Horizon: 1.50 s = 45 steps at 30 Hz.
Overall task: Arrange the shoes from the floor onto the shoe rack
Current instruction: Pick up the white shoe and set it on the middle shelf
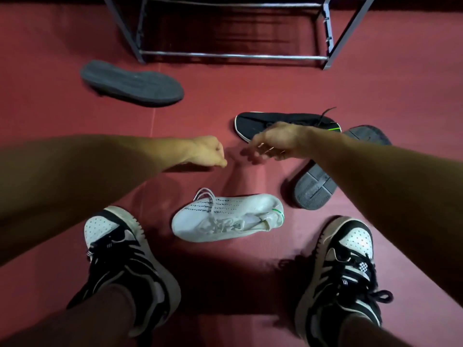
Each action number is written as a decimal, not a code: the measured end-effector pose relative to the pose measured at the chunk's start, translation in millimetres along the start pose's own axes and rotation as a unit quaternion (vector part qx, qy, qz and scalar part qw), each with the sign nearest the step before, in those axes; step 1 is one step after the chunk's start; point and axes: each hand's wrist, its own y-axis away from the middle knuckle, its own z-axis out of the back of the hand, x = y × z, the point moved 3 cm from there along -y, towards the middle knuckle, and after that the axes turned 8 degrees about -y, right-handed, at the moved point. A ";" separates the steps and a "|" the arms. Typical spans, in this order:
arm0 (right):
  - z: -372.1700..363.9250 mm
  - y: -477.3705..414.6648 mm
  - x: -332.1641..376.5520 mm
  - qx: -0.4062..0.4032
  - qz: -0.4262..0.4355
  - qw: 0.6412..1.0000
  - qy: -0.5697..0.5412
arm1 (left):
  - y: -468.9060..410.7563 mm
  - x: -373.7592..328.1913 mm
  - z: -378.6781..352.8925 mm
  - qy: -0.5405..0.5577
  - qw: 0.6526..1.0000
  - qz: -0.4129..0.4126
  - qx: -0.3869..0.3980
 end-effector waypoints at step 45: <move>115.2 69.1 145.9 0.061 0.074 0.906 0.412 | 2.3 -84.8 131.4 0.151 0.977 -0.152 -0.011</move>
